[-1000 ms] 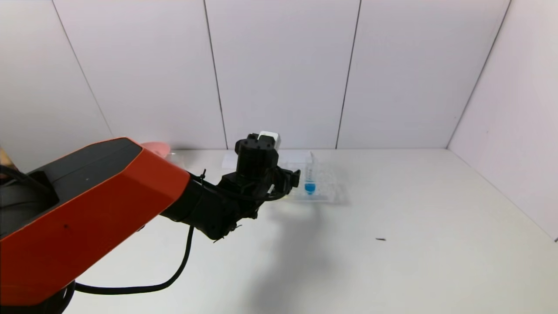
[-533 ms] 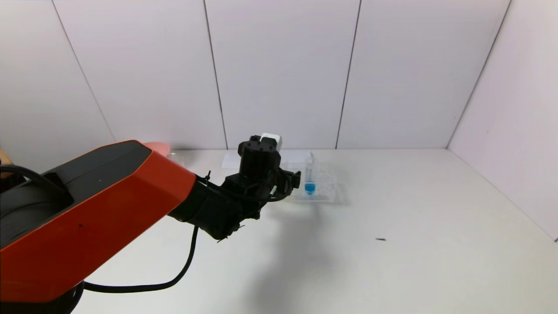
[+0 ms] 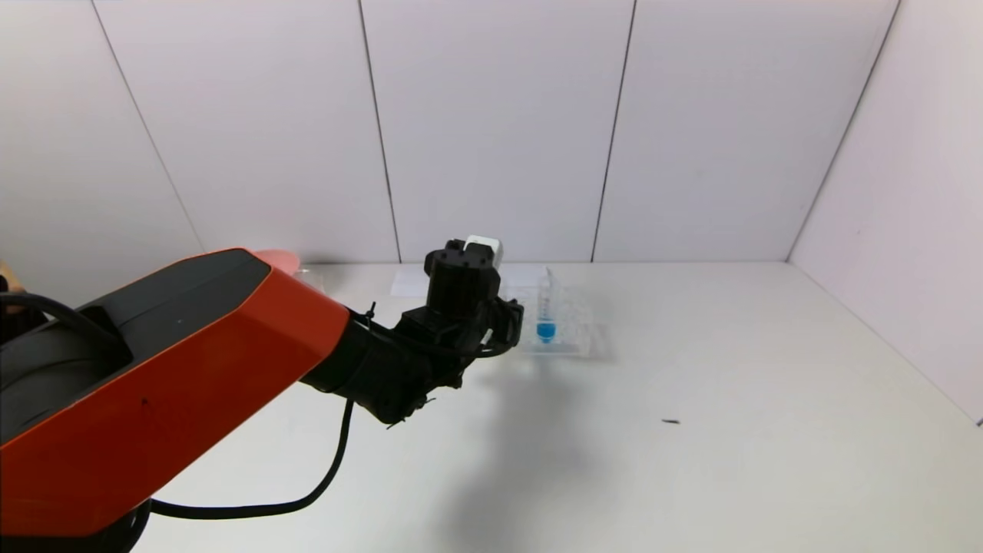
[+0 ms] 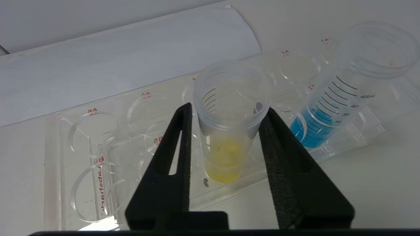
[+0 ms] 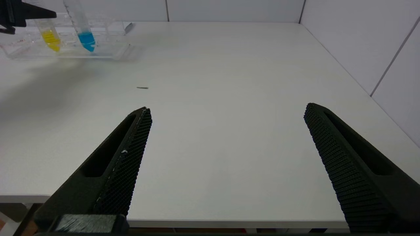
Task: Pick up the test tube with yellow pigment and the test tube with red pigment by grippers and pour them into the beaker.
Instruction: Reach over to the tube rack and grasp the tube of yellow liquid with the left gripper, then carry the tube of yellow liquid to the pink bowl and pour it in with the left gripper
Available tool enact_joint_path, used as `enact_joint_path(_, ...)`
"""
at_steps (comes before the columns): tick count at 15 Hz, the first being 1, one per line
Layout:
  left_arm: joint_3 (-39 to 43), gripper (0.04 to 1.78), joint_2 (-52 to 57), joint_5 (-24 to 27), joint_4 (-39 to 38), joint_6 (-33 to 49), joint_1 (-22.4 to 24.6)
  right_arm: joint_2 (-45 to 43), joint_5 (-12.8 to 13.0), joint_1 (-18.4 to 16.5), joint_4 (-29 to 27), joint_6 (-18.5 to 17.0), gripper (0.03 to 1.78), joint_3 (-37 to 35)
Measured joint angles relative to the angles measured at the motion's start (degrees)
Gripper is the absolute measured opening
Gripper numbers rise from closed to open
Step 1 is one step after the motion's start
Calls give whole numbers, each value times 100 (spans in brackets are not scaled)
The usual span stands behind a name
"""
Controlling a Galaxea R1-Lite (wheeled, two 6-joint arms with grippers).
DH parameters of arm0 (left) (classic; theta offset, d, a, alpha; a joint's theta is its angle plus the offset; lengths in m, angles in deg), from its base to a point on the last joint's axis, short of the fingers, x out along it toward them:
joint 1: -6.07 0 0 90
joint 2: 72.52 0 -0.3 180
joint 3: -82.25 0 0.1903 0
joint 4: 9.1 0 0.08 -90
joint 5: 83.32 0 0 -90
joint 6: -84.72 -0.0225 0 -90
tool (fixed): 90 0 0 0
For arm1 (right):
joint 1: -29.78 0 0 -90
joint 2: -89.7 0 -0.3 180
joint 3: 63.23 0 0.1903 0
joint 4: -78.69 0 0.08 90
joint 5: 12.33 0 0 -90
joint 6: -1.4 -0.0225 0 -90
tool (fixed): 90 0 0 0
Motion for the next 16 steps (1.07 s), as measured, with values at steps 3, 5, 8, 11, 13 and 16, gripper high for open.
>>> enact_joint_path(3,18,44,5,0,2,0,-4,0,0,0,0,0,170,0)
enact_joint_path(5,38,44,11,0,-1,0,-9,0,0,0,0,2,170,-2)
enact_joint_path(8,66,44,29,0,-6,0,-9,0,-2,0,0,2,170,-5)
enact_joint_path(11,72,44,82,0,-1,-26,-6,0,0,0,0,0,170,-7)
enact_joint_path(13,88,44,149,0,2,-44,-6,0,0,0,0,2,170,-2)
enact_joint_path(16,96,44,261,0,18,-50,-6,0,-2,0,0,2,170,-2)
